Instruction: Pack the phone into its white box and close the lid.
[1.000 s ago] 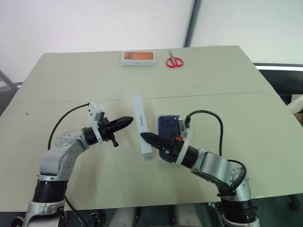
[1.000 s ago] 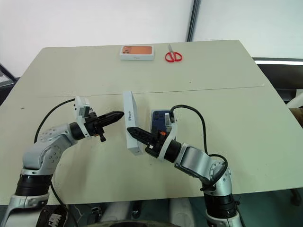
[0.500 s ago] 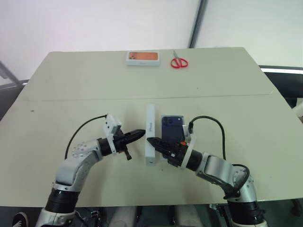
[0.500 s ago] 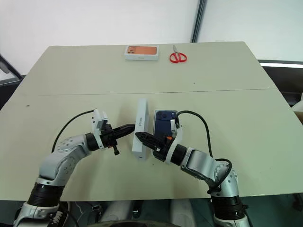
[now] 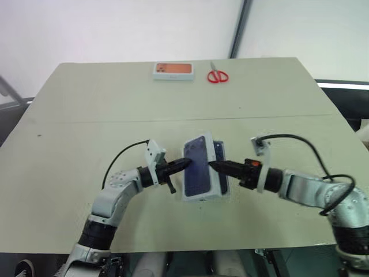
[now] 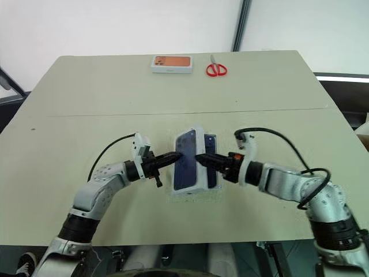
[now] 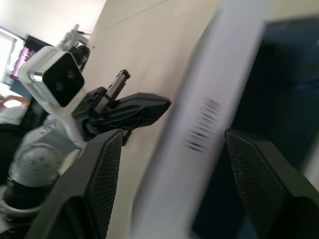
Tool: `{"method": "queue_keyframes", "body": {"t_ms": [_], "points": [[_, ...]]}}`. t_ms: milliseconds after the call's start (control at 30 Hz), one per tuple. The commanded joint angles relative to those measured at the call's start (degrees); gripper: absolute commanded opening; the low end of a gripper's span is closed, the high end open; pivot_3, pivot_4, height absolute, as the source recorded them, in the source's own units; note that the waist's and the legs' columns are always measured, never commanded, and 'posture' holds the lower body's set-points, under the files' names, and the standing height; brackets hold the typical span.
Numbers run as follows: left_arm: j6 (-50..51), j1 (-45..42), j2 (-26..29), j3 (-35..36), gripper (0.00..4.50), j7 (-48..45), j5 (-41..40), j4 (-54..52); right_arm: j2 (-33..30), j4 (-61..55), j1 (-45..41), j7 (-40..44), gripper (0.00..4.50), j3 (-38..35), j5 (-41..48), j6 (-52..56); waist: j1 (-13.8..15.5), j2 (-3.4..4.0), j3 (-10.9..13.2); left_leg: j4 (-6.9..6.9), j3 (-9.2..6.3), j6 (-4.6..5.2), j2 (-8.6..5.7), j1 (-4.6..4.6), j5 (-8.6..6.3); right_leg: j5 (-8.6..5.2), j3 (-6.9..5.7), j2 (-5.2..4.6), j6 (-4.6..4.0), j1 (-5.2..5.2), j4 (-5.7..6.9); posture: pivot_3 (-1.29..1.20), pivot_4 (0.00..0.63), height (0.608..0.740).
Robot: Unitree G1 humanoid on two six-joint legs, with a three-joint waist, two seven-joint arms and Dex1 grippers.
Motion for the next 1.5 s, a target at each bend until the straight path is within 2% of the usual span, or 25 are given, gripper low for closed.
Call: {"method": "queue_keyframes", "body": {"t_ms": [33,133,300,367,600,767,900,1200,1433,1500], "points": [[-2.43,-1.31,-0.8,-0.69,0.0,-0.41,1.23,1.01,-3.87,-3.43,-0.32,9.92,3.39,0.24,-12.92,-4.16,0.08,0.0,0.0,0.0,0.01,0.0,-0.01,0.0,0.0,0.0,-0.01,0.0,0.01,-0.01,0.0,0.0,0.15,0.74],[-2.68,-2.07,-1.41,-0.62,0.0,-0.53,1.51,2.15,-4.54,-1.24,0.54,13.21,2.51,2.34,-26.94,-11.36,0.03,-0.03,-0.01,0.01,0.01,0.0,-0.01,0.01,0.0,0.0,-0.01,0.0,0.02,0.01,0.0,0.0,0.15,0.74],[-1.51,-1.99,0.72,1.15,0.0,-0.61,0.9,0.07,-3.25,-3.45,1.08,19.85,0.03,6.48,-41.45,-21.05,0.05,-0.03,0.0,0.03,0.0,0.0,-0.02,0.0,0.0,0.0,-0.02,-0.02,0.02,0.01,0.0,0.0,0.15,0.74],[0.11,-1.6,2.14,2.1,0.0,-0.85,-0.34,-1.84,-3.09,-2.67,0.72,21.41,0.03,7.84,-46.93,-24.38,-0.08,-0.03,0.0,0.02,-0.01,-0.01,-0.01,0.0,0.0,0.0,-0.01,0.0,0.02,-0.01,0.0,0.0,0.15,0.74],[2.36,1.96,9.53,5.64,0.0,-1.86,-1.35,-5.65,-1.78,-4.15,2.37,27.86,0.03,11.78,-56.88,-29.91,0.0,-0.03,0.0,0.01,-0.04,-0.02,-0.01,0.01,0.0,0.0,-0.01,0.0,0.02,-0.01,0.01,0.0,0.15,0.74],[2.2,5.16,11.73,5.13,0.0,-2.13,-0.01,-4.93,0.01,-2.81,2.65,29.74,0.03,12.46,-61.83,-32.14,0.14,-0.03,0.0,0.01,-0.03,-0.02,-0.03,0.01,0.0,0.0,0.0,-0.06,0.01,0.0,0.01,0.0,0.15,0.74],[1.0,5.7,9.93,2.32,0.0,-1.38,1.94,-3.3,1.02,-2.37,2.69,31.05,0.03,13.09,-64.94,-32.57,0.35,-0.03,0.0,0.03,-0.04,-0.03,-0.05,0.01,0.0,0.0,-0.01,-0.1,0.01,0.01,0.0,0.0,0.15,0.74],[0.45,0.97,3.94,-1.92,0.0,0.43,5.01,1.77,2.89,-2.41,2.98,32.46,0.03,12.77,-68.85,-32.29,1.22,-0.02,-0.01,0.06,-0.04,-0.04,-0.06,0.03,0.0,0.01,-0.03,-0.1,0.01,0.03,0.01,0.0,0.15,0.74],[0.06,-0.49,2.79,-2.03,0.0,-0.23,5.7,3.4,3.38,-3.29,3.71,32.69,0.03,12.06,-70.13,-31.94,1.4,-0.02,-0.02,0.1,-0.06,-0.05,-0.08,0.06,0.01,0.01,-0.05,-0.1,0.01,0.11,0.01,0.0,0.15,0.74],[0.75,-2.16,0.86,-1.82,0.0,0.59,4.92,3.44,3.55,-2.82,4.37,32.35,0.03,11.36,-70.42,-31.83,1.43,-0.02,-0.02,0.1,-0.07,-0.05,-0.08,0.07,0.01,0.01,-0.05,-0.1,0.01,0.11,0.01,0.0,0.15,0.74]]}}
